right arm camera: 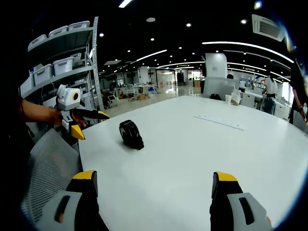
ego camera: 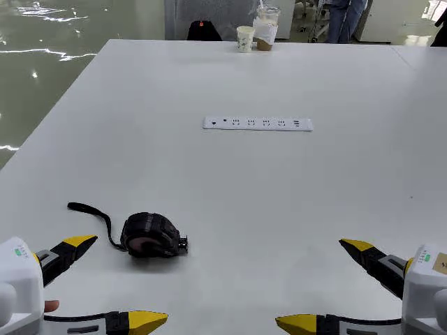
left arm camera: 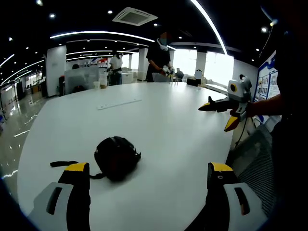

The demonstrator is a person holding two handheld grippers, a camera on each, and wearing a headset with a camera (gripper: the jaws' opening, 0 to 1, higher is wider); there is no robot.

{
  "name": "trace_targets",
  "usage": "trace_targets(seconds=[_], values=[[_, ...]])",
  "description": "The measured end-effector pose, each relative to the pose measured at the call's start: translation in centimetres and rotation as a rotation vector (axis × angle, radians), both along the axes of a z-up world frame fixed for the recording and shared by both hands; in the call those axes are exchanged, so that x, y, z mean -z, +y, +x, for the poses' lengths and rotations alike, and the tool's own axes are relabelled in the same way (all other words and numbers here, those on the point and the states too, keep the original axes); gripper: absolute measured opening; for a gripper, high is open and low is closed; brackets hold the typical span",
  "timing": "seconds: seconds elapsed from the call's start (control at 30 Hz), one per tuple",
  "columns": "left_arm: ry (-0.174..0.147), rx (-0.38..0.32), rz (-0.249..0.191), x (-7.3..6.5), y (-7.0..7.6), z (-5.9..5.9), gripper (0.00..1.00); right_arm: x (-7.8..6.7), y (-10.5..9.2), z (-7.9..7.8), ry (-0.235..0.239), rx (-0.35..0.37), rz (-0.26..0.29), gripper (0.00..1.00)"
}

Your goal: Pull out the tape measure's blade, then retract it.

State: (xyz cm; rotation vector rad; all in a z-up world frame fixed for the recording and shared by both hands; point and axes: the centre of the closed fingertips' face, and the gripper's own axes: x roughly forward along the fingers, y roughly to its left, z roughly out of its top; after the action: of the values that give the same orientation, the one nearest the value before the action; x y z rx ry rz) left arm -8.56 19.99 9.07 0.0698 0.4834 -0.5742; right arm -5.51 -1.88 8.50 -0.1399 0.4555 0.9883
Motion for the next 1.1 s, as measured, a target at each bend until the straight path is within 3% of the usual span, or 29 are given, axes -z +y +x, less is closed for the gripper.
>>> trace_targets(seconds=[0.73, 1.1], values=[[0.011, 0.046, 0.035, 0.3, 0.3, 1.1, 0.98, 0.4, 0.1, 1.1, -0.015, -0.042, -0.017, 0.94], [0.02, 0.08, 0.058, 0.5, 0.9, 2.0, 0.9, 0.8, 0.8, 1.7, -0.023, -0.092, -0.038, 0.87]])
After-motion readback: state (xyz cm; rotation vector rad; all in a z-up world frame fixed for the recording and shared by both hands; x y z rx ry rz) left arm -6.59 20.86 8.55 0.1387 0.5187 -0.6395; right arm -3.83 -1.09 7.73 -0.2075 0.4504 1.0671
